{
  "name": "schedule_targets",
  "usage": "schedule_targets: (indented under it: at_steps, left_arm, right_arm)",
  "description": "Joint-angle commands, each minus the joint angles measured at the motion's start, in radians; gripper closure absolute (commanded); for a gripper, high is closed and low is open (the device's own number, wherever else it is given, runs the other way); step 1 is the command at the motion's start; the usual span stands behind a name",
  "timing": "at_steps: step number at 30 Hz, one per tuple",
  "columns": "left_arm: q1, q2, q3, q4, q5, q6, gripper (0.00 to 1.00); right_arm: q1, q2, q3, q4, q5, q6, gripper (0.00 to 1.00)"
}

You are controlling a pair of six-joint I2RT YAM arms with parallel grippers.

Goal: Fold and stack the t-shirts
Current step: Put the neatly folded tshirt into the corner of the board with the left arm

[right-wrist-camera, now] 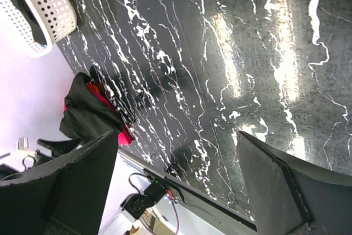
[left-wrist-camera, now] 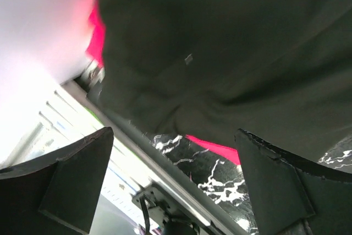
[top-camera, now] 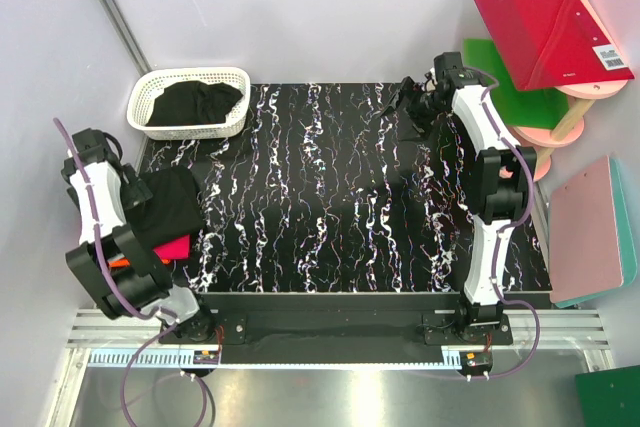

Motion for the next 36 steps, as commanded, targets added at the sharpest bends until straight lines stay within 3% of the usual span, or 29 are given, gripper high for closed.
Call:
schedule_targets:
  at_steps: [1,5,8,12,13,17,20,23,26,36]
  left_arm:
    - [0.004,0.039,0.07,0.047,0.044,0.072,0.01]
    - [0.004,0.051,0.066,0.038,0.017,0.048,0.01]
    - [-0.001,0.033,0.067,0.039,0.167,-0.013,0.01]
    - [-0.07,-0.145,-0.055,0.228,0.52,-0.139,0.01]
    - [-0.105,-0.162,-0.072,0.248,0.542,-0.179,0.04]
    - [-0.404,-0.244,-0.201,0.329,0.455,-0.265,0.01]
    - [-0.502,-0.265,-0.273,0.43,0.508,-0.32,0.01]
    - [-0.533,-0.175,-0.191,0.316,0.533,-0.226,0.01]
    - [-0.541,-0.13,-0.143,0.26,0.536,-0.149,0.01]
    - [-0.547,-0.095,-0.134,0.253,0.535,-0.123,0.01]
  right_arm:
    - [-0.009,0.02,0.058,-0.01,-0.053,-0.002,0.04]
    - [-0.009,0.046,0.092,-0.014,-0.059,0.004,0.04]
    - [-0.009,0.07,0.143,-0.022,-0.071,-0.007,0.04]
    - [0.014,0.09,0.256,-0.06,-0.041,-0.077,0.02]
    - [0.037,0.095,0.281,-0.086,-0.025,-0.097,0.02]
    - [0.117,0.113,0.414,-0.189,0.129,-0.212,0.01]
    - [0.203,0.126,0.465,-0.272,0.269,-0.269,0.0]
    - [0.276,0.119,0.453,-0.307,0.396,-0.303,0.01]
    - [0.313,0.11,0.43,-0.309,0.43,-0.298,0.0]
    - [0.323,0.08,0.405,-0.301,0.466,-0.271,0.0]
